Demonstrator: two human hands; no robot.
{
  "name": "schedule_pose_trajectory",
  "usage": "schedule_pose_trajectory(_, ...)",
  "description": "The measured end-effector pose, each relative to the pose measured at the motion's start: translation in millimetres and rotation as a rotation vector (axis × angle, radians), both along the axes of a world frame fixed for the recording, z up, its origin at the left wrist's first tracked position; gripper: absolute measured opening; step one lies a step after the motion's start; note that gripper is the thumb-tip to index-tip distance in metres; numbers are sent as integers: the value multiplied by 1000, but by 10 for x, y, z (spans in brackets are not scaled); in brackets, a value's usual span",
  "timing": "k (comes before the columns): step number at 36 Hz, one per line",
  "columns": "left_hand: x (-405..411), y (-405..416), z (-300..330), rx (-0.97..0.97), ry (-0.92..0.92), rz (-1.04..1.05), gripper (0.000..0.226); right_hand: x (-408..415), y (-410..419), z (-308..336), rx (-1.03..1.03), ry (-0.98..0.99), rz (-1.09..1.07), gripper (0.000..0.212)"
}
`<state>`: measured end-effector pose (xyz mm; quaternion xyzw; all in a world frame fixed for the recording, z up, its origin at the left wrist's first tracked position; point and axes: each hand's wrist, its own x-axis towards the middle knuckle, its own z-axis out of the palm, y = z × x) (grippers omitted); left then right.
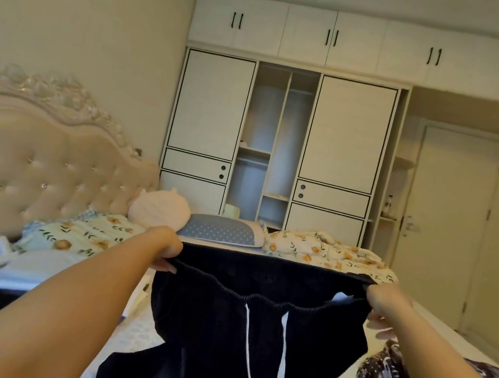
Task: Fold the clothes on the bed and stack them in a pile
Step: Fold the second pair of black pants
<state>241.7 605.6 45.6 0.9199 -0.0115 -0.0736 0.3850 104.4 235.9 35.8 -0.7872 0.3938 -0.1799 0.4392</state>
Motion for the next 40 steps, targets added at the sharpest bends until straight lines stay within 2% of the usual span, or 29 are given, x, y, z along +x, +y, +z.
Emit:
schedule_pose_trajectory(3,-37,119,3,-31,59,-139,13,-55,4,23,135,44,62,24)
schedule_pose_trajectory(8,-46,265,70,-360,-35,-201,33,-138,25,165,270,-86,127,26)
schedule_pose_trajectory(12,-34,332,98,-553,-67,-243,18,-190,42,264,339,-145,244,24)
schedule_pose_trajectory(14,-41,351,112,-549,-119,-258,18,-210,37,285,329,-198,349,27)
schedule_pose_trajectory(16,-51,356,129,-532,-181,-291,22,-218,42,319,247,-269,432,44)
schedule_pose_trajectory(18,-61,370,140,-543,-252,-315,26,-216,79,362,170,-387,466,50)
schedule_pose_trajectory(21,-48,413,185,-527,-377,-329,26,-183,116,444,145,-579,471,40)
schedule_pose_trajectory(23,-35,442,232,-477,-470,-336,31,-179,120,508,153,-623,494,29)
schedule_pose_trajectory(26,-32,489,305,-315,-588,-338,58,-248,121,608,147,-536,572,19)
schedule_pose_trajectory(27,-14,502,310,-220,-615,-338,61,-264,110,628,137,-478,605,15)
schedule_pose_trajectory(29,41,497,279,0,-663,-370,46,-272,83,642,26,-363,631,13)
schedule_pose_trajectory(31,99,468,215,147,-737,-387,32,-251,80,610,-213,-240,590,25)
schedule_pose_trajectory(33,141,424,161,150,-820,-382,25,-201,128,550,-466,-99,557,38)
schedule_pose_trajectory(35,186,389,128,90,-837,-359,23,-132,197,467,-767,-16,438,44)
schedule_pose_trajectory(37,231,384,124,74,-852,-289,22,-94,255,389,-1088,-62,253,39)
schedule_pose_trajectory(40,332,415,153,285,-993,-103,32,-76,268,343,-1284,-153,191,32)
